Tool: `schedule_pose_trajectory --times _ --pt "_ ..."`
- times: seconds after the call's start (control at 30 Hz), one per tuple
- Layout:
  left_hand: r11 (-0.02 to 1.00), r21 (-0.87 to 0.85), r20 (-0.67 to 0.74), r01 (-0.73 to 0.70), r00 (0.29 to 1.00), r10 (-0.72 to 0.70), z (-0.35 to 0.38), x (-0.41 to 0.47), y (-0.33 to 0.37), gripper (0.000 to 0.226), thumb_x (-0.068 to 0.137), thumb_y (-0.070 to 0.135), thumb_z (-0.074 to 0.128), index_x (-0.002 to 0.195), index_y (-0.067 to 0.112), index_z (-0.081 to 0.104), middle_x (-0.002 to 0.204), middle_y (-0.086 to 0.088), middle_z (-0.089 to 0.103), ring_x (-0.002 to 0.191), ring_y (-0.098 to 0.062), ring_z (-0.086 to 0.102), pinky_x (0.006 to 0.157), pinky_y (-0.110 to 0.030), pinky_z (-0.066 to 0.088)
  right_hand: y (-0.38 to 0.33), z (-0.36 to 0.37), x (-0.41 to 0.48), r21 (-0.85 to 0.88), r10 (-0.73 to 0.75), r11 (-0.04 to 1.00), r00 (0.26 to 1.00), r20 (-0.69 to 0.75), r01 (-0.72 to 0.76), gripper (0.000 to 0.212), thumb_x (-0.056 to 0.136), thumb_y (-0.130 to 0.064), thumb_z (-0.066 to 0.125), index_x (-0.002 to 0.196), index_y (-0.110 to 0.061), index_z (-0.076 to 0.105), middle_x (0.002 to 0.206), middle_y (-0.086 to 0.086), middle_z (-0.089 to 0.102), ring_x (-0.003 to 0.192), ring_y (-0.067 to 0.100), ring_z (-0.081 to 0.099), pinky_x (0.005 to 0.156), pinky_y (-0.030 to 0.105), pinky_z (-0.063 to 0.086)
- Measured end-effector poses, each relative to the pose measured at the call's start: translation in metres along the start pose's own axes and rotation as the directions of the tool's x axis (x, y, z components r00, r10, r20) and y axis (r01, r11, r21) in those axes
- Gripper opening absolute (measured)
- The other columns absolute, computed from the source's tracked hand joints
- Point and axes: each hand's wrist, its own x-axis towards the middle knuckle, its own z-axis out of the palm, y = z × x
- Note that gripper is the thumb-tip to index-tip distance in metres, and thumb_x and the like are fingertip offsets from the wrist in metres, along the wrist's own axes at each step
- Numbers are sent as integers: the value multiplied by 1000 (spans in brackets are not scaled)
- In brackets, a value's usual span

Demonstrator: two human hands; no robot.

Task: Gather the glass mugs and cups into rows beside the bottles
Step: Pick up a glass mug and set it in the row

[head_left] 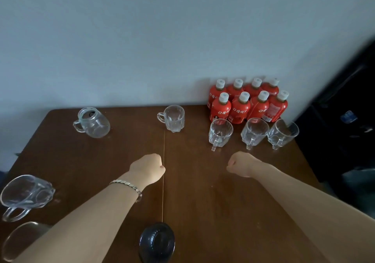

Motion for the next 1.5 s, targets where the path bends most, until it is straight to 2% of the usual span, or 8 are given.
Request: schedule_pose_trajectory --times 0.13,0.47,0.63,0.8,0.97,1.23,1.4,1.5 --pt "995 -99 -71 4 997 -11 -19 33 20 40 95 27 49 133 14 46 127 -5 57 113 -25 59 89 -36 47 -4 -4 14 0 -35 999 998 -54 35 29 92 -28 52 113 -13 66 118 4 64 109 23 61 94 36 51" --pt "999 -37 -232 7 973 -16 -46 143 56 103 75 46 73 151 12 13 158 -6 20 144 -26 27 109 -46 32 5 -11 49 -36 -62 997 997 -41 61 30 93 -31 49 119 -19 60 121 3 60 110 23 60 93 37 51" --pt "998 -33 -242 50 969 -56 -40 156 55 92 70 36 79 143 13 29 144 -12 36 132 -33 40 98 -43 41 17 -3 51 -49 -77 996 997 -33 75 29 93 -32 48 118 -22 59 123 1 60 112 23 59 92 36 50" --pt "982 78 -225 169 963 -148 -38 132 60 78 68 63 68 129 22 41 122 -12 49 112 -32 57 85 -37 45 27 0 45 -37 -64 997 997 -36 63 29 93 -33 48 118 -24 59 125 0 59 113 22 59 93 35 50" --pt "991 63 -236 116 967 -98 -9 100 84 79 70 69 62 130 23 37 122 -11 45 107 -31 59 74 -34 45 34 -4 35 -18 -54 998 997 -48 53 29 93 -34 48 118 -24 60 125 0 59 112 22 59 93 35 50" --pt "974 -172 -207 147 961 -182 -2 93 125 84 73 52 73 138 17 32 135 -11 35 120 -32 49 87 -37 49 44 -3 19 -15 -66 998 996 -51 66 29 94 -31 48 120 -22 59 125 0 60 112 20 59 93 34 49" --pt "995 -3 -194 100 976 -99 -6 70 112 95 73 47 75 145 17 22 142 -10 30 123 -32 46 89 -39 47 46 -3 8 -38 -90 995 995 -44 88 29 94 -33 49 119 -24 58 127 0 57 113 21 58 91 32 49" --pt "992 40 -218 124 970 -112 -16 41 91 77 83 44 65 142 15 27 142 -10 32 124 -31 45 91 -40 44 40 -4 -5 -67 -133 989 991 -33 131 30 94 -33 48 121 -24 57 128 0 57 114 21 57 91 32 49"
